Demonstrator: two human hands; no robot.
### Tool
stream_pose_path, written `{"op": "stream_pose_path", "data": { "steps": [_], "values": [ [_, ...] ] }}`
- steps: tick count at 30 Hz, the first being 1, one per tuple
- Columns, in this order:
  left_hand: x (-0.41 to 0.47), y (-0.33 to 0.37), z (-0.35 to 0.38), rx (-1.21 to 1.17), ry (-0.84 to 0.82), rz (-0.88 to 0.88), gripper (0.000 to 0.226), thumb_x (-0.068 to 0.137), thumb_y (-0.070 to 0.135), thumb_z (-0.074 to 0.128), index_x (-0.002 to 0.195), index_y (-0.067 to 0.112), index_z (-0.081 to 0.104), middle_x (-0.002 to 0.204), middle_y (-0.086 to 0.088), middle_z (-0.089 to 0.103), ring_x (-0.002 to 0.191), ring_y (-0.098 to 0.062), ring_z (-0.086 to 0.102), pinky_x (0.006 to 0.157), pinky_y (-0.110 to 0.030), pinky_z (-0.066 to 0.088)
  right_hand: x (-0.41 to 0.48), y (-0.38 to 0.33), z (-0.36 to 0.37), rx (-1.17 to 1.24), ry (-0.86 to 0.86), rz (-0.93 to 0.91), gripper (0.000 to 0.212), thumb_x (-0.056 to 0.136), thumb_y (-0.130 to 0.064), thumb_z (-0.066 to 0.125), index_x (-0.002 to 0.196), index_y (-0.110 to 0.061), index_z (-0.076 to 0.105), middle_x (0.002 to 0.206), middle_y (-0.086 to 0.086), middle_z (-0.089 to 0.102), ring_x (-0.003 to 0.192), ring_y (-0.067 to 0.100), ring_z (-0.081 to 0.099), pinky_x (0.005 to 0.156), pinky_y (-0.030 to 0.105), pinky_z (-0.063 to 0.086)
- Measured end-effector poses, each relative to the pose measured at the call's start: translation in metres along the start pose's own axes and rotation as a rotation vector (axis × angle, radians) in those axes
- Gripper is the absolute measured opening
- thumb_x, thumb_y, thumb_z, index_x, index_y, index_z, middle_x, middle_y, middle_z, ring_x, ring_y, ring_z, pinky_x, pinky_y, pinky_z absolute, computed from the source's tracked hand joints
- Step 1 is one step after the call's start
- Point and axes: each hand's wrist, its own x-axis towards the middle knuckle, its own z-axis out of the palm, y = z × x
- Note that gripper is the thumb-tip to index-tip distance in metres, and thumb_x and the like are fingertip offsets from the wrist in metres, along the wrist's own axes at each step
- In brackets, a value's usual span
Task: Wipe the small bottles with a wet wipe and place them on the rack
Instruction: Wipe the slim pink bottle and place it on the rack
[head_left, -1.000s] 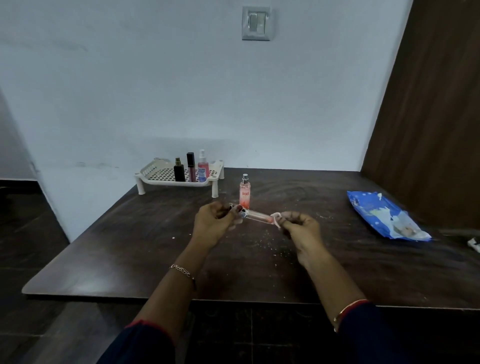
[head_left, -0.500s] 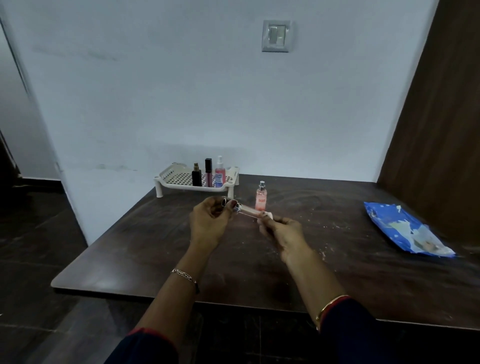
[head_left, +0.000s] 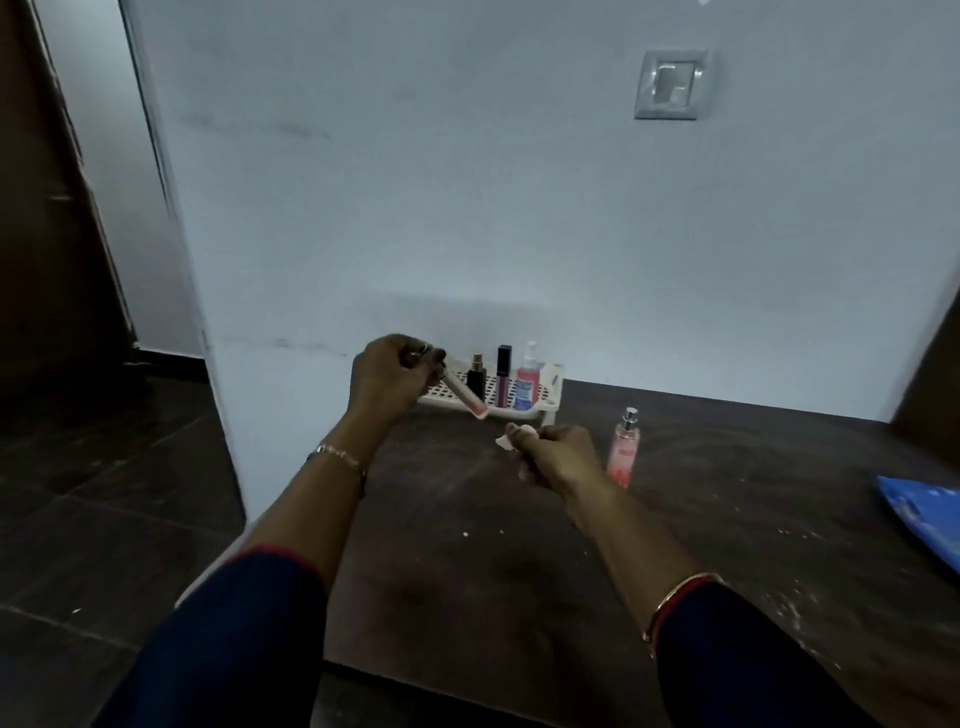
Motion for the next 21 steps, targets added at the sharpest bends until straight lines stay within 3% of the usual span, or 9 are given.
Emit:
{"op": "stream_pose_path", "data": {
  "steps": [4,10,15,21],
  "values": [
    [0.050,-0.007,0.009,0.191,0.005,0.068,0.019,0.081,0.024,0.072,0.089,0.010,0.063,0.078,-0.007,0.073,0.063,-0.010,0.066,0.065,-0.024,0.052,0.030,0.007,0.013,0.042,-0.008,0.027,0.016,0.086,-0.017,0.067,0.079,-0.002,0.066,0.064,0.007,0.061,0.049,0.010,0.050,0.042,0.017,0.046],
    [0.092,-0.030,0.042,0.265,0.003,0.122,0.015,0.083,0.020,0.069,0.088,0.010,0.059,0.079,-0.005,0.071,0.072,-0.018,0.067,0.070,-0.028,0.051,0.063,0.025,0.027,0.068,-0.036,0.047,0.019,0.085,-0.015,0.068,0.071,-0.004,0.063,0.060,0.008,0.059,0.040,0.006,0.048,0.043,0.019,0.046],
    [0.108,-0.054,0.060,0.297,0.000,0.139,0.009,0.085,0.017,0.066,0.088,0.011,0.059,0.078,-0.005,0.071,0.067,-0.014,0.064,0.063,-0.021,0.043,0.077,0.034,0.032,0.077,-0.076,0.076,0.017,0.086,-0.018,0.067,0.076,-0.005,0.065,0.062,0.006,0.061,0.046,0.008,0.051,0.050,0.023,0.048],
    [0.112,-0.073,0.069,0.312,-0.004,0.122,0.009,0.085,0.018,0.066,0.092,0.014,0.062,0.081,-0.006,0.072,0.076,-0.018,0.068,0.070,-0.021,0.043,0.083,0.037,0.032,0.099,-0.098,0.090,0.016,0.088,-0.017,0.065,0.078,-0.005,0.065,0.062,0.007,0.058,0.045,0.008,0.049,0.045,0.019,0.045]
  ]
}}
